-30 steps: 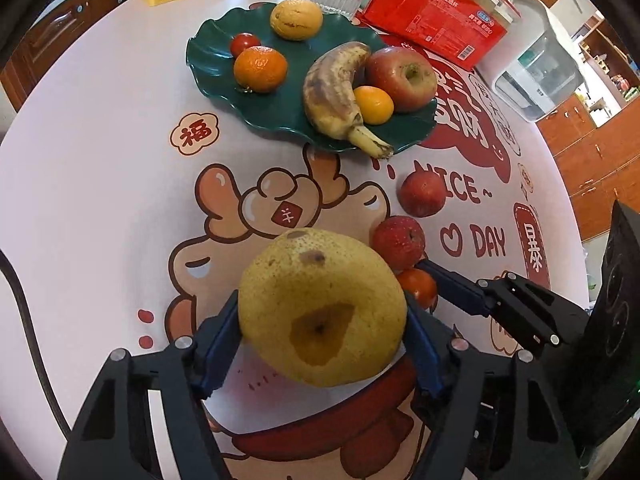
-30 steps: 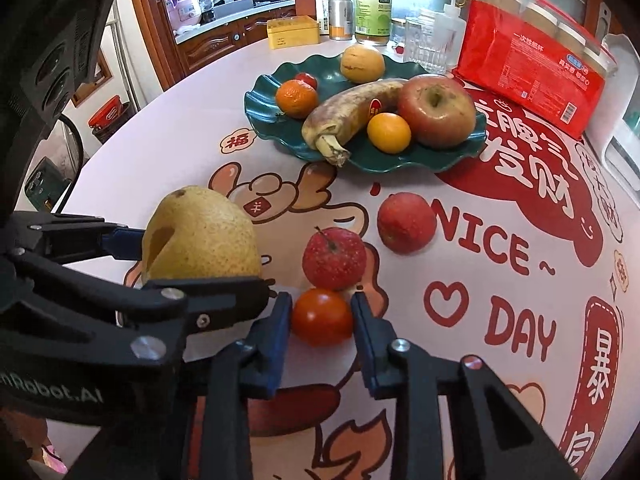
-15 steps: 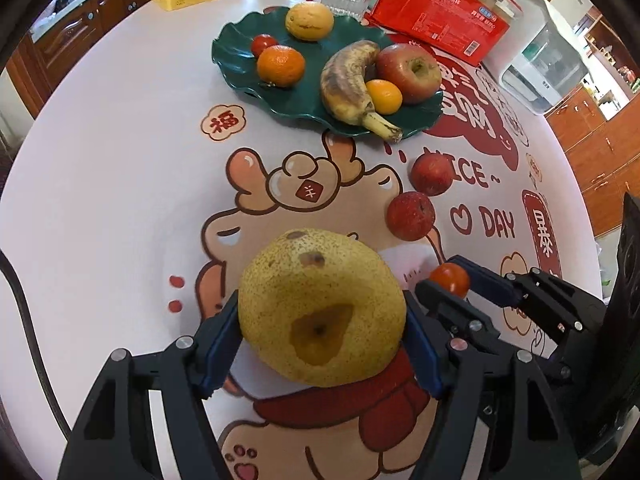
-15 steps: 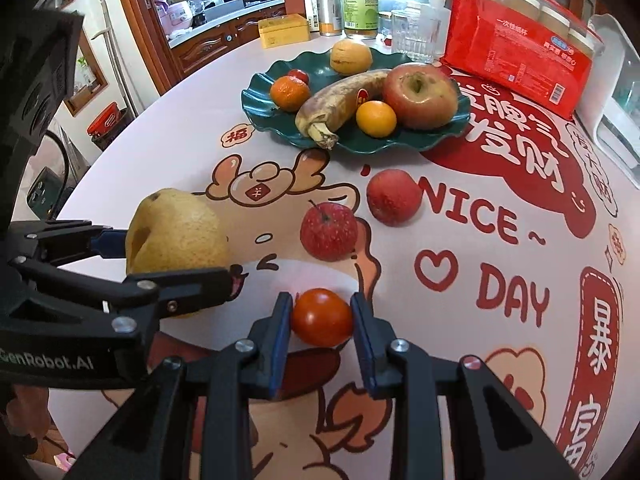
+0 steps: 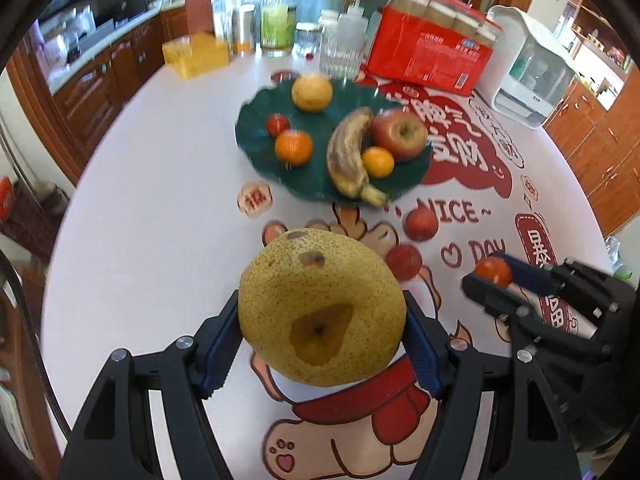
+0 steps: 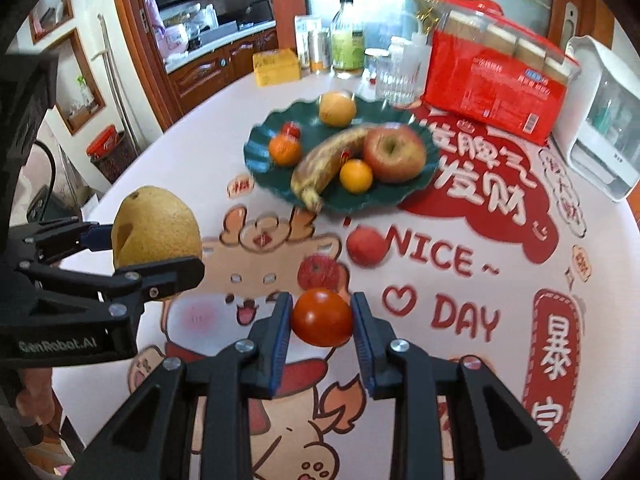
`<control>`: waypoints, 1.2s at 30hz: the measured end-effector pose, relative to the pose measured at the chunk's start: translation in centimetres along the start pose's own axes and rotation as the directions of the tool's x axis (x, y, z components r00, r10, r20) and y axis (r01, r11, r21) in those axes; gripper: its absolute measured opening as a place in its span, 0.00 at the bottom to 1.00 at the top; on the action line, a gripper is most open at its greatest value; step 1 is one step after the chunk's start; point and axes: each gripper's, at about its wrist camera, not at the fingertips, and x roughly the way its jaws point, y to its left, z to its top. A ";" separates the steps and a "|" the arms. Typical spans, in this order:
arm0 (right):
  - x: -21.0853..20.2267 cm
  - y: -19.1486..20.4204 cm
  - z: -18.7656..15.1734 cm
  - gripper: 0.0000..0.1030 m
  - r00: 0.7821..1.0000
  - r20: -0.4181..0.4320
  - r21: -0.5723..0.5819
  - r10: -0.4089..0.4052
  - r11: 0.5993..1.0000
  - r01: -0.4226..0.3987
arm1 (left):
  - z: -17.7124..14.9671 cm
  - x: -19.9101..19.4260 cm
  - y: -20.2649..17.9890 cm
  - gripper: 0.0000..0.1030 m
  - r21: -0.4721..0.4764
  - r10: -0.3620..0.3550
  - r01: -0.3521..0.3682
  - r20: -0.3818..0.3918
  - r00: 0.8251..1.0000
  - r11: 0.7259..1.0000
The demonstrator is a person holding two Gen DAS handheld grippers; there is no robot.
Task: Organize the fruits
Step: 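Lower the pear and tomato onto the green plate and open both grippers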
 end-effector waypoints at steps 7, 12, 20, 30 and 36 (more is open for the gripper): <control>-3.8 -1.2 5.8 0.29 0.996 0.083 -0.031 -0.030 0.999 0.033 | 3.6 -2.8 -0.5 0.70 0.050 0.018 -0.022 0.074 0.997 0.998; -6.6 -2.2 10.8 0.29 0.987 0.148 -0.063 -0.064 0.995 0.074 | 7.0 -4.6 -0.4 0.70 0.065 0.036 -0.044 0.122 0.992 0.997; -7.4 -4.5 18.2 0.29 0.972 0.196 -0.066 -0.127 0.988 0.142 | 13.2 -5.9 0.1 0.70 0.081 0.084 -0.100 0.186 0.979 0.992; 0.3 -6.8 21.9 0.29 0.990 0.085 -0.010 -0.117 0.993 0.118 | 17.1 -0.5 0.5 0.70 0.058 0.105 -0.114 0.130 0.986 0.992; 7.2 -7.9 20.0 0.29 0.997 -0.032 0.044 -0.063 0.997 0.064 | 17.3 5.2 1.1 0.70 0.032 0.085 -0.087 0.042 0.995 0.996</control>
